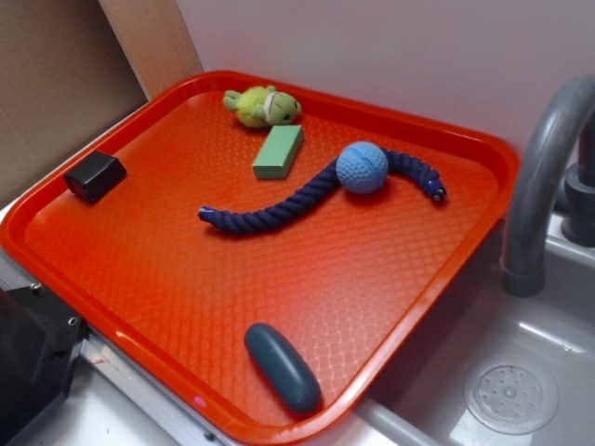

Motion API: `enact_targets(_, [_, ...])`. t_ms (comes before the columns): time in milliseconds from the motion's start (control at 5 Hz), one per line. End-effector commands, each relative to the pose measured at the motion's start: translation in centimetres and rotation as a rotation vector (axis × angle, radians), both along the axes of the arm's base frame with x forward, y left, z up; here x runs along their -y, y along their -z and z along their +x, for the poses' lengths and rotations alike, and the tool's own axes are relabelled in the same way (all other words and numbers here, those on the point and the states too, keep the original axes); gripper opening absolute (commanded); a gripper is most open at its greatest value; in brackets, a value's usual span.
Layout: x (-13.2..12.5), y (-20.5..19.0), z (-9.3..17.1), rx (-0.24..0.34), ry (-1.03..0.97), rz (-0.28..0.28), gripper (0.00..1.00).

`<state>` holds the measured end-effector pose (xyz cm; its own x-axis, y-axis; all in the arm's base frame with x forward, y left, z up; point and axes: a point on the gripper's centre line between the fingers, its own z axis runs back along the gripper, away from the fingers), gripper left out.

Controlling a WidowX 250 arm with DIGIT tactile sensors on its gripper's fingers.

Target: Grab the blue ball.

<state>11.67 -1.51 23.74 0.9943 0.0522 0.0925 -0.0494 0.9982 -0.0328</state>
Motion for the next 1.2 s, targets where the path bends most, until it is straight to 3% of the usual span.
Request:
enact_targets(0, [0.0, 0.0, 0.0, 0.000, 0.000, 0.000, 1.00])
enact_targets(200, [1.2, 2.6, 3.5, -0.045, -0.082, -0.024, 1.00])
enact_targets(400, [3.6, 4.5, 8.7, 0.214, 0.057, 0.060, 1.00])
enact_targets(600, [8.0, 7.3, 12.6, 0.302, 0.280, -0.024, 1.00])
enact_targets(800, [11.5, 10.0, 15.5, 0.431, 0.459, -0.064, 1.00])
enact_targets(1000, [12.4, 12.8, 17.4, 0.355, 0.475, -0.026, 1.00])
